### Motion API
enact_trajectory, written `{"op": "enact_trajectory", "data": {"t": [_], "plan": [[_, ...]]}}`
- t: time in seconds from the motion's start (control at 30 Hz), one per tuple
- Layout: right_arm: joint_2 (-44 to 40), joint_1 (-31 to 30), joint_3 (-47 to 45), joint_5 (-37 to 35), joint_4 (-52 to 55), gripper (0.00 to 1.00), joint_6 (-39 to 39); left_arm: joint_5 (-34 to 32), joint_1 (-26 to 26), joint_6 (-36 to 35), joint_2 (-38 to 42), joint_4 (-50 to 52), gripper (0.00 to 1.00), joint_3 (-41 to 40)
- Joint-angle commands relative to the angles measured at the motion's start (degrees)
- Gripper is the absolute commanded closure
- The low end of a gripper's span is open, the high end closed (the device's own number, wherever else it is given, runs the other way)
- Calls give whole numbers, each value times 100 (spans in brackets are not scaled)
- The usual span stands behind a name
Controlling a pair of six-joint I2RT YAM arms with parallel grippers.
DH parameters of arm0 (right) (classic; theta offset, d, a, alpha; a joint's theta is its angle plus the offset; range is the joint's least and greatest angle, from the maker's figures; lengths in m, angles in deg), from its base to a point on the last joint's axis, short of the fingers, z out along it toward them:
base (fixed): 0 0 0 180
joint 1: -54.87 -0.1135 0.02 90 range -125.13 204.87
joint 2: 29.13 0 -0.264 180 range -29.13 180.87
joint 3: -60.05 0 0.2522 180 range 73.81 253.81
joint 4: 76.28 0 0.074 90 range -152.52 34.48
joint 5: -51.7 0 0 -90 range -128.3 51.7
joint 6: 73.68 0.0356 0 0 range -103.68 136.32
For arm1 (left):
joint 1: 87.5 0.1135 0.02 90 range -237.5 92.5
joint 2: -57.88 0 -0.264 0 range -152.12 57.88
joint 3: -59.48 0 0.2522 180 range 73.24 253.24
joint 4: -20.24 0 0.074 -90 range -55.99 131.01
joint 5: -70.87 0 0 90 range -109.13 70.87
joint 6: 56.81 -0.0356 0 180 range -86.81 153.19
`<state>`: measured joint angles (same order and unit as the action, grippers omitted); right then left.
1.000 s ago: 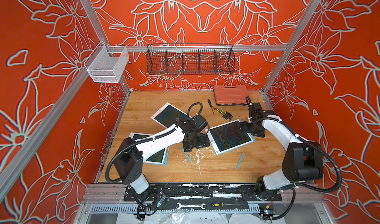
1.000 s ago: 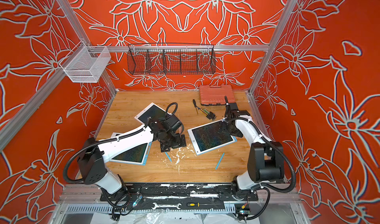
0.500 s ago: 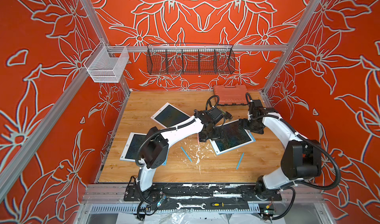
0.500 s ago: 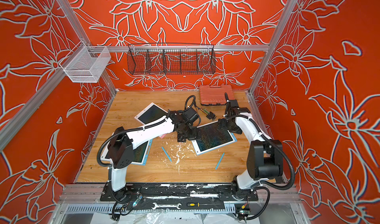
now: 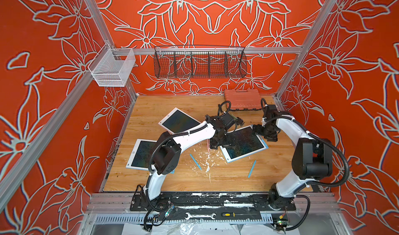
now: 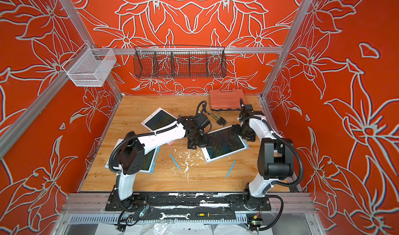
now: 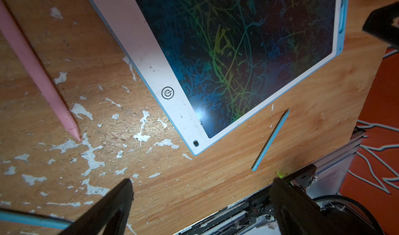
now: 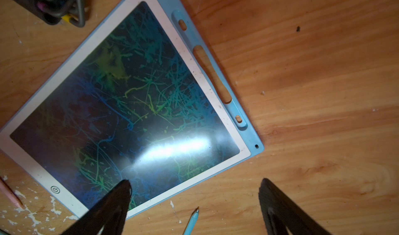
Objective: Place the stylus back onto the writing tablet
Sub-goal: Adjust the writing tablet at the center of the board.
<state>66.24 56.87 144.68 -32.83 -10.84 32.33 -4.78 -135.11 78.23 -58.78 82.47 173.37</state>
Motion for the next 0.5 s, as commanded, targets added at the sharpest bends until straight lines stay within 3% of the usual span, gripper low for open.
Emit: {"op": "enact_trajectory", "data": {"t": [0.0,0.47], "plan": [[206,75,256,22,119,5,-45,122,25,218,-80,-366,3,-187],[872,288,403,389,-239,8,1,147,94,541,-415,-513,3,-183]]}}
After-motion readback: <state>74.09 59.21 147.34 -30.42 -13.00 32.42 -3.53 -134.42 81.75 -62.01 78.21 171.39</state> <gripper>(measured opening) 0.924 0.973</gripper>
